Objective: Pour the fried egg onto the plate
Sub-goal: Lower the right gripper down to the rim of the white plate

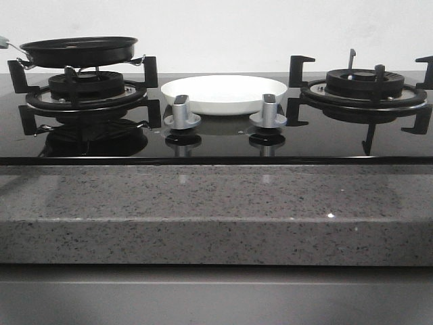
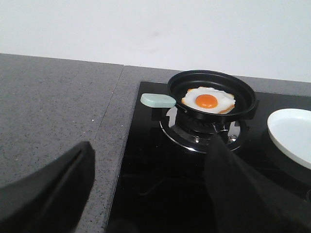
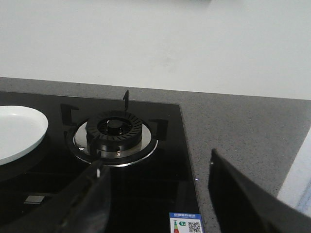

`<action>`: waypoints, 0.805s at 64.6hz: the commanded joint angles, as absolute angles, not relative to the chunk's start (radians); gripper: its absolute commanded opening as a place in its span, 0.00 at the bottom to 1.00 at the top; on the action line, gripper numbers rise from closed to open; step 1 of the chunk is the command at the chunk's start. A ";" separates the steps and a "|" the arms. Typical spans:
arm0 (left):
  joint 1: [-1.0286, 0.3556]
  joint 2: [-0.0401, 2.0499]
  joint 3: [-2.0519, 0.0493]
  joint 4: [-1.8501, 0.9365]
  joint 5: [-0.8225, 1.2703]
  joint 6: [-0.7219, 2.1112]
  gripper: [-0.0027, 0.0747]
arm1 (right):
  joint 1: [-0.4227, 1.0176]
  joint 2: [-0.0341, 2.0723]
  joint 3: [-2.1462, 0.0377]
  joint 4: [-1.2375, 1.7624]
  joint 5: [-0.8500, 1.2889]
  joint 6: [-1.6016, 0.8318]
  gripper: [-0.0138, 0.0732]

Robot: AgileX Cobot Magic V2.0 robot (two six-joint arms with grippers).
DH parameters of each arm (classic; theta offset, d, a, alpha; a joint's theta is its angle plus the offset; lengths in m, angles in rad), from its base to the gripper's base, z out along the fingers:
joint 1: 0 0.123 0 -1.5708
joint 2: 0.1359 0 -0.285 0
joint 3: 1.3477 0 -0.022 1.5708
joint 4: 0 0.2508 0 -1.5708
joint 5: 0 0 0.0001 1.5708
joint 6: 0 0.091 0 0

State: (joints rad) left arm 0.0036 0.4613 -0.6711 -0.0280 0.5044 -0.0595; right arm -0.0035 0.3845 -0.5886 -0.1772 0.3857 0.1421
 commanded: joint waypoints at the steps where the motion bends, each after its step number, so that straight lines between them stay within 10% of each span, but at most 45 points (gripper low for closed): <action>1: -0.004 0.474 -0.709 -0.028 0.421 -0.061 0.59 | -0.004 0.400 -0.622 -0.201 0.305 0.139 0.70; 52: -0.004 0.474 -0.709 -0.028 0.421 -0.061 0.45 | 0.327 1.034 -1.121 0.108 0.743 -0.056 0.69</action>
